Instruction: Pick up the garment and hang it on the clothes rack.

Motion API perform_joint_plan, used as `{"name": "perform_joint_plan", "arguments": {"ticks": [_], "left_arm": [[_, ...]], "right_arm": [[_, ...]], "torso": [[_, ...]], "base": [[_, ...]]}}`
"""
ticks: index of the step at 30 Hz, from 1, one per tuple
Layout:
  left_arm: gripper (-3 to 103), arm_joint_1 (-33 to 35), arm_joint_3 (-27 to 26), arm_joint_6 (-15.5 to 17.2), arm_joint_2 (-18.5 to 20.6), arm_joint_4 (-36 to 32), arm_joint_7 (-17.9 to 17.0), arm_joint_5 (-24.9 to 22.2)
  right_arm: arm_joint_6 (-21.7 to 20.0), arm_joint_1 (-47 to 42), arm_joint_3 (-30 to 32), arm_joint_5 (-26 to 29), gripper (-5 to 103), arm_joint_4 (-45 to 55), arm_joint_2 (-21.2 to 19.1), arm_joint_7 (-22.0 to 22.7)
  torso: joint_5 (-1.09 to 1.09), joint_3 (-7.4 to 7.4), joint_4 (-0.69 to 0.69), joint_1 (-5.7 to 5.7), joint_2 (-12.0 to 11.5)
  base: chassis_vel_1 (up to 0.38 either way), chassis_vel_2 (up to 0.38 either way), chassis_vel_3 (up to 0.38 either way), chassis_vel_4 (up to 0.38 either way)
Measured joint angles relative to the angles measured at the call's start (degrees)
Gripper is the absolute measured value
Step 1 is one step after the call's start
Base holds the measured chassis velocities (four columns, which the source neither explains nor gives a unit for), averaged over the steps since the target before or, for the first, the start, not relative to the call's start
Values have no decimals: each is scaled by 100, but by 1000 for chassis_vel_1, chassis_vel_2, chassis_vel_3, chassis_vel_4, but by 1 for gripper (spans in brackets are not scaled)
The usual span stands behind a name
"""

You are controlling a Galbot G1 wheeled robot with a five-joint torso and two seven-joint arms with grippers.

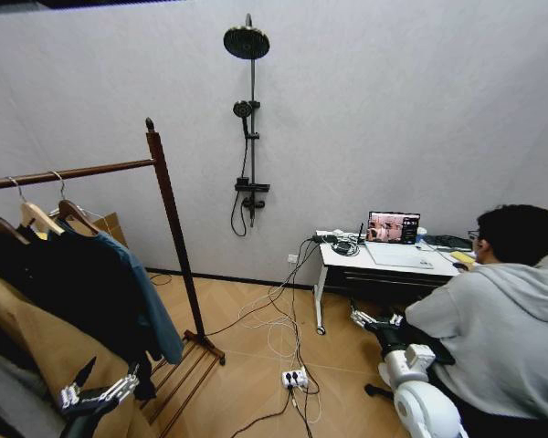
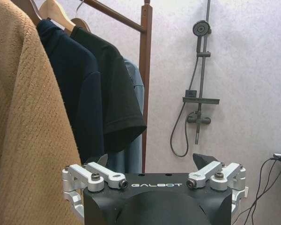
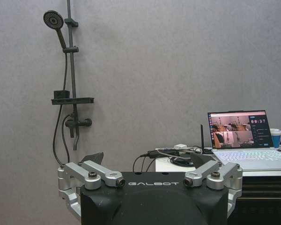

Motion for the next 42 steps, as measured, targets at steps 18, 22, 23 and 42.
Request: {"name": "perform_joint_plan", "arguments": {"ticks": [18, 22, 23, 42], "left_arm": [[100, 0, 0, 0, 0, 0, 0, 0], [100, 0, 0, 0, 0, 0, 0, 0], [100, 0, 0, 0, 0, 0, 0, 0], [100, 0, 0, 0, 0, 0, 0, 0]], "right_arm": [[70, -6, 7, 7, 100, -65, -16, 0], [76, 4, 8, 10, 100, -79, -19, 0], [76, 4, 2, 10, 100, -81, -22, 0], [72, 65, -81, -13, 100, -145, -20, -21]], "torso": [[1, 0, -2, 0, 0], [0, 0, 0, -1, 0], [0, 0, 0, -1, 1], [0, 0, -1, 0, 0]], "base": [[83, -82, -86, 80], [110, -103, -105, 121], [101, -115, -84, 128], [75, -141, -146, 79]]}}
